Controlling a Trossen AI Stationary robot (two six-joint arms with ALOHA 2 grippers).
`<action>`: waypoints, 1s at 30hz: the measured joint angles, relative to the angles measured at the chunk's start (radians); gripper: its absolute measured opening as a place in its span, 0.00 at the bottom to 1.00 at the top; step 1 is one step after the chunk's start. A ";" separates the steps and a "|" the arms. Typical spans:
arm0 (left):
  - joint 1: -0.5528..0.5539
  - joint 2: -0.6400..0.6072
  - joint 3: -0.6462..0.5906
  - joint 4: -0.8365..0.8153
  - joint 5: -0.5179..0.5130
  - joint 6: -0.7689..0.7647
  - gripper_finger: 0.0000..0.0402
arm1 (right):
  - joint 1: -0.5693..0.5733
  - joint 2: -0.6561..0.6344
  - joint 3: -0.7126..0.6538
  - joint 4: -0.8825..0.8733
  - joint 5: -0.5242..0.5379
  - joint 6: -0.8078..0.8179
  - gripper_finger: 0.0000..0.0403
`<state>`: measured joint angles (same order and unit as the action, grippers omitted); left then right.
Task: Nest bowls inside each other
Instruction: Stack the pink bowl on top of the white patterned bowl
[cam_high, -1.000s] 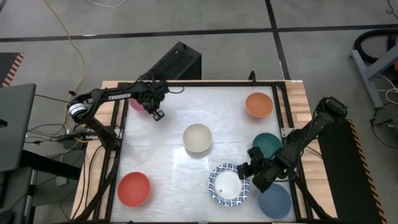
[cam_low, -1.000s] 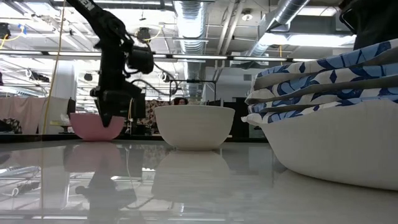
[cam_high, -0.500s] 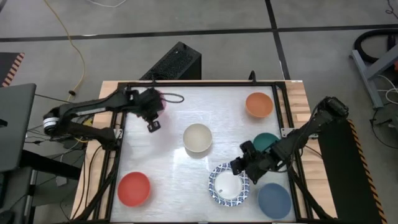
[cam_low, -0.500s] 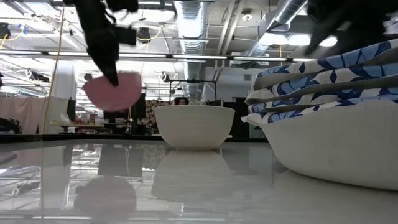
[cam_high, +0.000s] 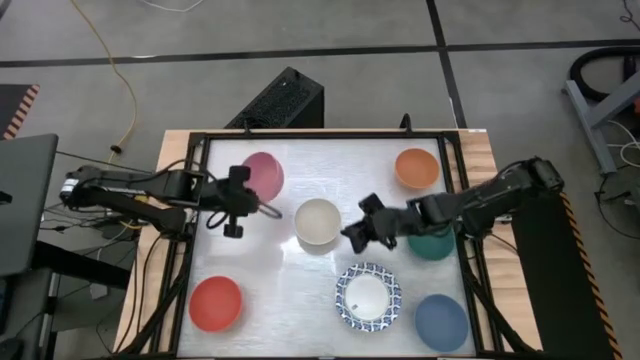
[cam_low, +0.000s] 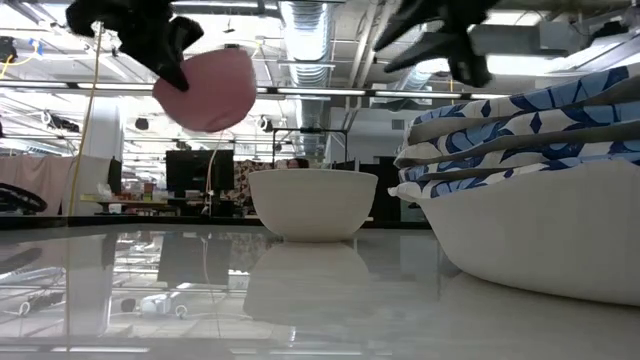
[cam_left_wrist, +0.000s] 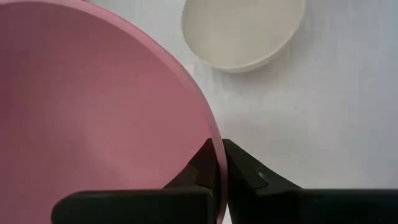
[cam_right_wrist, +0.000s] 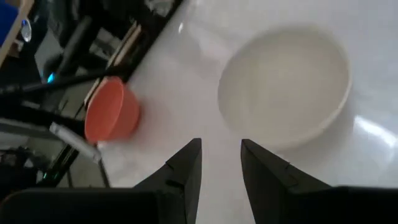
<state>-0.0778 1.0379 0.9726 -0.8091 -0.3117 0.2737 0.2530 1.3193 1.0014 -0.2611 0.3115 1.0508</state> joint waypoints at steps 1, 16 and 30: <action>-0.020 0.009 0.000 0.004 -0.020 0.041 0.00 | -0.020 0.000 0.015 0.000 -0.001 -0.026 0.33; -0.171 0.235 0.001 0.211 -0.621 0.623 0.00 | -0.221 0.000 0.254 -0.008 -0.025 -0.399 0.33; -0.123 0.486 0.002 0.416 -0.941 0.908 0.00 | -0.256 0.001 0.363 -0.079 0.124 -0.687 0.28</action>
<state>-0.2008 1.5239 0.9741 -0.3931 -1.2523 1.1821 -0.0030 1.3205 1.3643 -0.3405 0.4353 0.3643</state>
